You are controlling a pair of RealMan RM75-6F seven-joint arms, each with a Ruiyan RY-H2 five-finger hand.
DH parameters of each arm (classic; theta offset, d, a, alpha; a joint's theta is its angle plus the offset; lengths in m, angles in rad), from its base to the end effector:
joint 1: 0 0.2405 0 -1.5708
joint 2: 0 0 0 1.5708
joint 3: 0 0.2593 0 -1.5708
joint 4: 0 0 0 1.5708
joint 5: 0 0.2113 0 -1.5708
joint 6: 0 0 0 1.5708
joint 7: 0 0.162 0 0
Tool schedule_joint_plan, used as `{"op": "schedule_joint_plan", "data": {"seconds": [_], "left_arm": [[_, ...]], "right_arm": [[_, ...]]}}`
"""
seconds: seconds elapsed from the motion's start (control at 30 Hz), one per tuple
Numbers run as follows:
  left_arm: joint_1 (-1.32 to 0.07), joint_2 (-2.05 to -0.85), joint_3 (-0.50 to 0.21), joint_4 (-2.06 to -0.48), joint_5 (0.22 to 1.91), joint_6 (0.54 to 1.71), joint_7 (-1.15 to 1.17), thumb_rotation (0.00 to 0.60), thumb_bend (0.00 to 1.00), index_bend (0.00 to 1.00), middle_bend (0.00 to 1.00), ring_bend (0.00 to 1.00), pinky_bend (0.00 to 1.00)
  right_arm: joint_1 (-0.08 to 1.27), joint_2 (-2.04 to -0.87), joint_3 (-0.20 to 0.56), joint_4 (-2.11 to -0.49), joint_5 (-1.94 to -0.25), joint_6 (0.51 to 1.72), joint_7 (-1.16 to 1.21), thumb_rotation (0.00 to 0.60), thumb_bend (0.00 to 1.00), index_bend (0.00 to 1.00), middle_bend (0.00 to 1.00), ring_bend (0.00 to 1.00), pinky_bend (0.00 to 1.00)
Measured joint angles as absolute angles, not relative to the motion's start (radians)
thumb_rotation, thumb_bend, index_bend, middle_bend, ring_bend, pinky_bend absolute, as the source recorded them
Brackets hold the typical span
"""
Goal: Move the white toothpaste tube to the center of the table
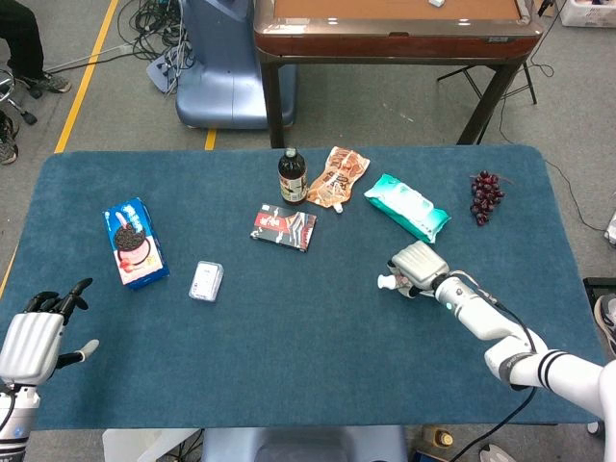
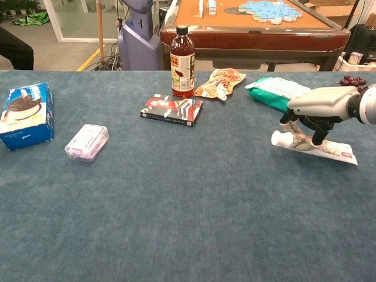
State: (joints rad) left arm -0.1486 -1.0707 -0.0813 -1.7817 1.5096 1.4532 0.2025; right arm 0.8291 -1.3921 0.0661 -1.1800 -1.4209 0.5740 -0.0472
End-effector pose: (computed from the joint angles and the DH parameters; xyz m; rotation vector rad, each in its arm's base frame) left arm -0.2664 0.2204 0.1590 -1.4724 -0.7928 -0.9076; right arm -0.2262 -0.4063 0.0075 2.1617 -0.7652 0.4756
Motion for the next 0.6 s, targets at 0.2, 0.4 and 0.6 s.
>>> {"op": "schedule_joint_plan", "data": {"seconds": [0.2, 0.4, 0.6], "left_arm": [[-0.236, -1.027, -0.093, -1.770, 1.553, 1.348, 0.180, 0.600, 0.11, 0.13, 0.41, 0.41, 0.21], [-0.337, -1.006, -0.100, -1.749, 1.601, 1.230, 0.152, 0.600, 0.11, 0.13, 0.41, 0.42, 0.21], [-0.452, -1.007, -0.102, -1.723, 1.645, 1.102, 0.114, 0.600, 0.11, 0.09, 0.44, 0.44, 0.21]], "right_arm": [[0.922, -1.321, 0.087, -1.292, -1.386, 0.455, -0.092, 0.600, 0.91, 0.84, 0.74, 0.70, 0.58], [1.034, -1.262, 0.109, -1.391, -1.315, 0.359, -0.189, 0.600, 0.92, 0.85, 0.75, 0.72, 0.58], [1.141, -1.245, 0.107, -1.436, -1.237, 0.307, -0.282, 0.600, 0.92, 0.85, 0.76, 0.72, 0.58]]}}
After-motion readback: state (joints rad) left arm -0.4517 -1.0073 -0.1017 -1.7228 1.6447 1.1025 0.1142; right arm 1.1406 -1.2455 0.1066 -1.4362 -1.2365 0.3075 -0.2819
